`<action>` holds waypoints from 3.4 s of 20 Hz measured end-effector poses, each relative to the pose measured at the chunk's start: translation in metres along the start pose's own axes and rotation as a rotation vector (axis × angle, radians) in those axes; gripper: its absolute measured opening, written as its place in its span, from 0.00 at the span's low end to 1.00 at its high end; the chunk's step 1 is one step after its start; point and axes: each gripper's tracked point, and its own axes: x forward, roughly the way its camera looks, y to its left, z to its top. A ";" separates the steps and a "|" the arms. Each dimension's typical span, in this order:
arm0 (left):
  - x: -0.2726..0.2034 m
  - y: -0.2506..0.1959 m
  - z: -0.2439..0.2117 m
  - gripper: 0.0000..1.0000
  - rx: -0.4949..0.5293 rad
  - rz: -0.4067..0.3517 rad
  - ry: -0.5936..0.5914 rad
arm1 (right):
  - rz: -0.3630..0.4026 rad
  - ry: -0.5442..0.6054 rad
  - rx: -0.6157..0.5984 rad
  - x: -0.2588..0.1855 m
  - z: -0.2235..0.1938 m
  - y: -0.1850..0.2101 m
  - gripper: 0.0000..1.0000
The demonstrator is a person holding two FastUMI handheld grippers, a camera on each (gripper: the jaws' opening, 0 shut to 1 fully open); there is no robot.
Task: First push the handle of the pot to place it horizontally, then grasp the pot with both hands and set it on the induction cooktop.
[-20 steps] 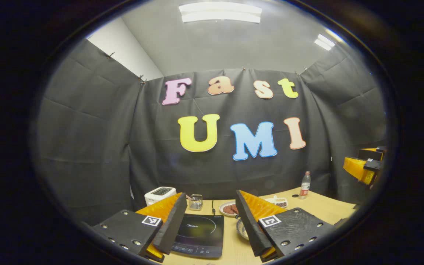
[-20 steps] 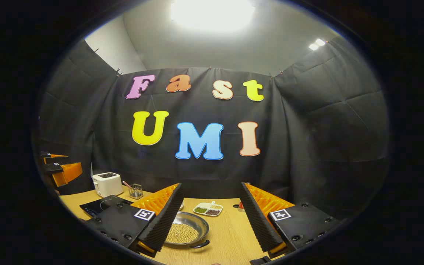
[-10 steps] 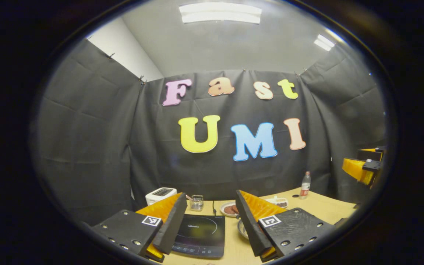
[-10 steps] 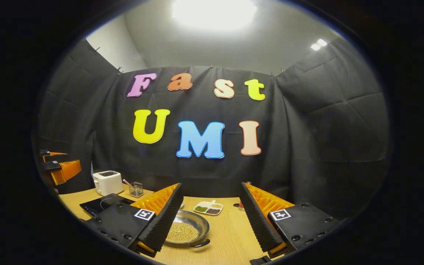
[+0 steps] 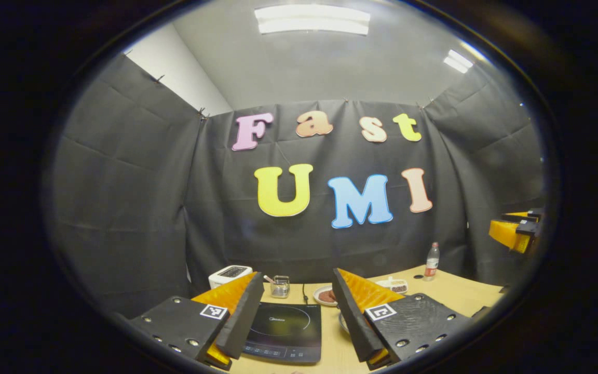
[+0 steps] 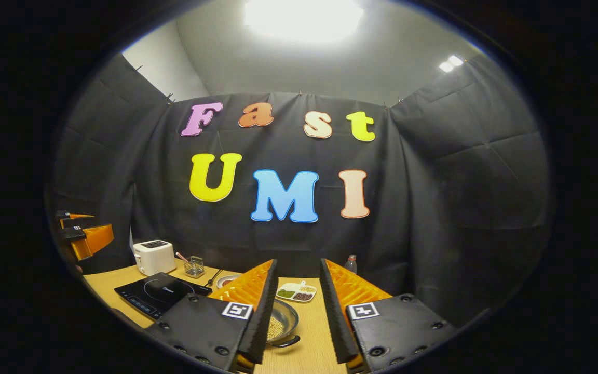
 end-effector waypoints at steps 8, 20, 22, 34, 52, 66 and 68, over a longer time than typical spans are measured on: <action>0.008 0.029 0.002 0.77 0.008 0.002 -0.017 | 0.040 0.037 -0.011 0.007 -0.010 0.029 0.20; 0.017 0.078 -0.012 0.81 -0.034 0.016 -0.016 | 0.204 0.186 -0.112 0.018 -0.065 0.097 0.02; 0.018 0.083 -0.015 0.81 -0.030 0.025 -0.014 | 0.224 0.219 -0.120 0.020 -0.080 0.100 0.02; 0.039 0.067 -0.034 0.77 -0.016 0.103 0.040 | 0.454 0.456 -0.159 0.030 -0.168 0.118 0.02; 0.074 0.026 -0.056 0.81 0.026 0.187 0.107 | 0.729 0.798 -0.234 0.014 -0.287 0.105 0.02; 0.102 -0.001 -0.071 0.78 0.035 0.182 0.134 | 0.702 0.876 -0.252 0.037 -0.318 0.078 0.02; 0.106 -0.005 -0.072 0.81 0.032 0.177 0.134 | 0.687 0.876 -0.257 0.039 -0.318 0.072 0.02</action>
